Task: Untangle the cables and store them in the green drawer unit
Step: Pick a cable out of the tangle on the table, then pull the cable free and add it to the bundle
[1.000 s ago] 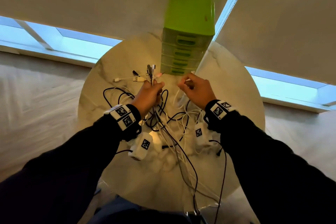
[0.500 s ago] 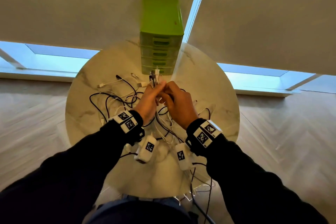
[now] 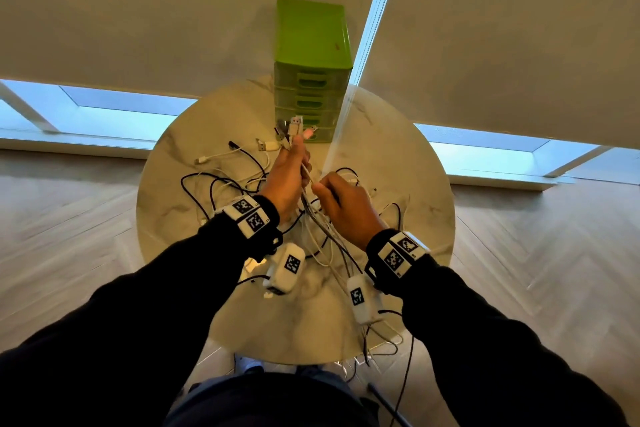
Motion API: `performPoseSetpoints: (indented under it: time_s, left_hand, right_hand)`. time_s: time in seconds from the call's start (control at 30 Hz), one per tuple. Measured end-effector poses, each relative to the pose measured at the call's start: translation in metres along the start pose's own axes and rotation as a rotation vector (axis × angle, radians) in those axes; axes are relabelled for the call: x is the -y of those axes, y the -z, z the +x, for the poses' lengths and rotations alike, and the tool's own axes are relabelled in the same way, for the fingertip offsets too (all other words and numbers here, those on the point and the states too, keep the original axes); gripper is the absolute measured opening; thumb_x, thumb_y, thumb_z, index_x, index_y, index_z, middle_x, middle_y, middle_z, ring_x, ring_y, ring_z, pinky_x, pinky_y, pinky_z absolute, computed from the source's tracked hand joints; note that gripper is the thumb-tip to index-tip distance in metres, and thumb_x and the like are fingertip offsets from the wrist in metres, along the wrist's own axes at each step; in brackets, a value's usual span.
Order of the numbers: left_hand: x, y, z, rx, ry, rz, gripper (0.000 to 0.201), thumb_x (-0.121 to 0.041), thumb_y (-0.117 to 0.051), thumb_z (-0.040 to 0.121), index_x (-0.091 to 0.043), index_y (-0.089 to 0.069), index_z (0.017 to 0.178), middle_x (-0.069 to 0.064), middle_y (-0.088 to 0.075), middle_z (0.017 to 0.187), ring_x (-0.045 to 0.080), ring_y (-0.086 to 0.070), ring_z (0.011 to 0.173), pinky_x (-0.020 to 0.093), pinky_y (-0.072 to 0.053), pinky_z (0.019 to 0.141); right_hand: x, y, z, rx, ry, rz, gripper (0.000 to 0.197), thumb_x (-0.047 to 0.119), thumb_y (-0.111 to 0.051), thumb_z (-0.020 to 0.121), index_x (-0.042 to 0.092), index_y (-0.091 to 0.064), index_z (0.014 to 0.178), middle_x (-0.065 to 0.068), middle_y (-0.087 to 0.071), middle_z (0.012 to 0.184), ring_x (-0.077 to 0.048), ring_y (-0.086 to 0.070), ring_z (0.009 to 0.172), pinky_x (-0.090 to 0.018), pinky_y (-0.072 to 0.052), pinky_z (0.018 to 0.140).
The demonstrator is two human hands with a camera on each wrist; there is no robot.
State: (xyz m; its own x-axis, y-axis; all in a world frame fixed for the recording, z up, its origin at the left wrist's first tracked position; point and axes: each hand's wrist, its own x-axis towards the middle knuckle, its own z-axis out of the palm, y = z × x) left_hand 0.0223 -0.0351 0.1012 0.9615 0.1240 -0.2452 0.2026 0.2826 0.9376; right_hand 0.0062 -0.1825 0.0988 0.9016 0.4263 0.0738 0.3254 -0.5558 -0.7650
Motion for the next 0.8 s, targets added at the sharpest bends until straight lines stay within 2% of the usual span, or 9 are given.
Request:
performPoseSetpoints:
  time_s: [0.07, 0.13, 0.23, 0.3, 0.37, 0.5, 0.57, 0.67, 0.8]
  left_hand:
    - [-0.007, 0.004, 0.005, 0.001, 0.006, -0.082, 0.040, -0.046, -0.032, 0.107, -0.023, -0.057, 0.129, -0.007, -0.049, 0.072, 0.010, -0.046, 0.067, 0.027, -0.038, 0.066]
    - [-0.019, 0.009, 0.006, 0.020, 0.015, -0.188, 0.059, -0.045, -0.033, 0.107, 0.000, -0.038, 0.145, -0.004, -0.047, 0.070, 0.012, -0.049, 0.066, 0.029, -0.045, 0.067]
    - [-0.040, 0.016, 0.006, 0.039, -0.020, -0.262, 0.066, -0.045, -0.031, 0.108, 0.007, -0.022, 0.147, -0.005, -0.036, 0.066, 0.009, -0.036, 0.055, 0.025, -0.037, 0.054]
    - [-0.053, 0.021, 0.007, -0.008, -0.046, -0.252, 0.058, -0.046, -0.030, 0.108, 0.005, -0.047, 0.129, -0.007, -0.034, 0.063, 0.007, -0.029, 0.051, 0.023, -0.028, 0.049]
    - [-0.066, 0.027, 0.008, -0.066, -0.088, -0.250, 0.044, -0.045, -0.031, 0.108, -0.013, -0.051, 0.086, -0.008, -0.033, 0.058, 0.007, -0.026, 0.048, 0.023, -0.024, 0.047]
    - [-0.075, 0.034, 0.005, -0.164, -0.148, -0.183, 0.035, -0.041, -0.038, 0.108, -0.014, -0.061, 0.113, -0.006, -0.028, 0.060, 0.007, -0.026, 0.049, 0.024, -0.021, 0.048]
    - [-0.062, 0.029, 0.001, -0.167, -0.120, -0.076, 0.026, -0.041, -0.043, 0.106, -0.026, -0.061, 0.095, -0.008, -0.032, 0.057, 0.007, -0.028, 0.049, 0.025, -0.023, 0.050]
    - [-0.033, 0.018, -0.002, -0.180, -0.007, 0.190, 0.043, -0.048, -0.044, 0.104, -0.023, -0.052, 0.070, -0.005, -0.047, 0.059, 0.009, -0.039, 0.051, 0.027, -0.031, 0.054]
    - [-0.020, 0.009, 0.002, -0.190, 0.081, 0.218, 0.049, -0.047, -0.038, 0.105, -0.020, -0.065, 0.076, -0.003, -0.067, 0.073, 0.008, -0.051, 0.058, 0.028, -0.038, 0.061]
  right_hand:
    - [-0.009, 0.002, -0.011, 0.090, 0.003, -0.034, 0.025, 0.031, -0.043, 0.105, 0.015, -0.054, 0.090, 0.011, -0.052, 0.068, -0.003, -0.049, 0.061, -0.024, -0.039, 0.061]
    - [-0.022, 0.003, -0.021, 0.163, 0.021, -0.104, 0.025, 0.034, -0.038, 0.106, 0.022, -0.050, 0.087, 0.014, -0.049, 0.069, -0.003, -0.047, 0.063, -0.026, -0.038, 0.063]
    - [-0.049, 0.004, -0.029, 0.174, 0.064, -0.178, 0.026, 0.036, -0.034, 0.107, 0.026, -0.046, 0.085, 0.009, -0.048, 0.067, -0.015, -0.045, 0.060, -0.035, -0.037, 0.062]
    - [-0.063, 0.007, -0.030, 0.187, 0.070, -0.263, 0.026, 0.034, -0.035, 0.107, 0.024, -0.048, 0.087, 0.007, -0.048, 0.064, -0.020, -0.044, 0.057, -0.033, -0.034, 0.063]
    - [-0.074, 0.016, -0.030, 0.236, 0.047, -0.395, 0.019, 0.032, -0.034, 0.107, 0.032, -0.044, 0.091, 0.010, -0.043, 0.059, -0.017, -0.042, 0.057, -0.034, -0.034, 0.073]
    - [-0.077, 0.039, -0.013, 0.190, -0.157, -0.525, 0.023, 0.035, -0.030, 0.108, 0.023, -0.049, 0.104, -0.001, -0.056, 0.068, -0.033, -0.060, 0.071, -0.039, -0.039, 0.082]
    - [-0.065, 0.042, 0.012, 0.050, -0.233, -0.359, 0.028, 0.038, -0.031, 0.107, 0.019, -0.051, 0.100, -0.006, -0.058, 0.074, -0.036, -0.059, 0.075, -0.038, -0.038, 0.076]
    - [-0.031, 0.034, 0.047, -0.054, -0.094, -0.165, 0.027, 0.039, -0.033, 0.107, 0.022, -0.046, 0.090, 0.002, -0.054, 0.071, -0.024, -0.052, 0.063, -0.031, -0.038, 0.066]
    - [0.013, 0.022, 0.056, 0.098, 0.083, -0.121, 0.030, 0.034, -0.033, 0.108, 0.016, -0.057, 0.113, -0.007, -0.067, 0.095, -0.020, -0.061, 0.081, -0.030, -0.044, 0.072]
